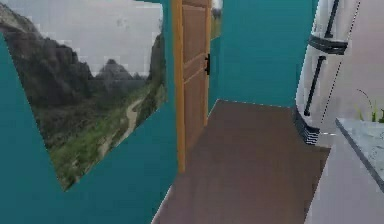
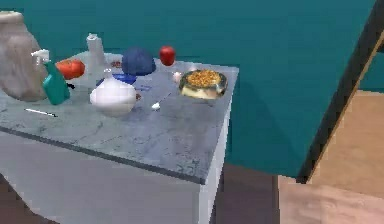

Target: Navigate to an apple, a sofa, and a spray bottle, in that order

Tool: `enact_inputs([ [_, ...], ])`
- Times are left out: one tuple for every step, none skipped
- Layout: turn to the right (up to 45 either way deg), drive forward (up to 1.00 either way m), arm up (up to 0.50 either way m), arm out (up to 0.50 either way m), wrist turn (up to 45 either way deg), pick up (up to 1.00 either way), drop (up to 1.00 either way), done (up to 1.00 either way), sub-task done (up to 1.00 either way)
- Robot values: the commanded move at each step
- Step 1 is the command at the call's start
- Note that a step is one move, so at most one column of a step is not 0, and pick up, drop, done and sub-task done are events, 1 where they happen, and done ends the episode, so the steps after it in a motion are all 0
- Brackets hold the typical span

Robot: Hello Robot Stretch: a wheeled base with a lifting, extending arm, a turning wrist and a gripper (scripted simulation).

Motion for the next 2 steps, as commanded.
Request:
enact_inputs([
  [45.0,0.00,0.00,0.00,0.0,0.00,0.00,0.00,0.00],
  [12.0,0.00,0.00,0.00,0.0,0.00,0.00,0.00,0.00],
])
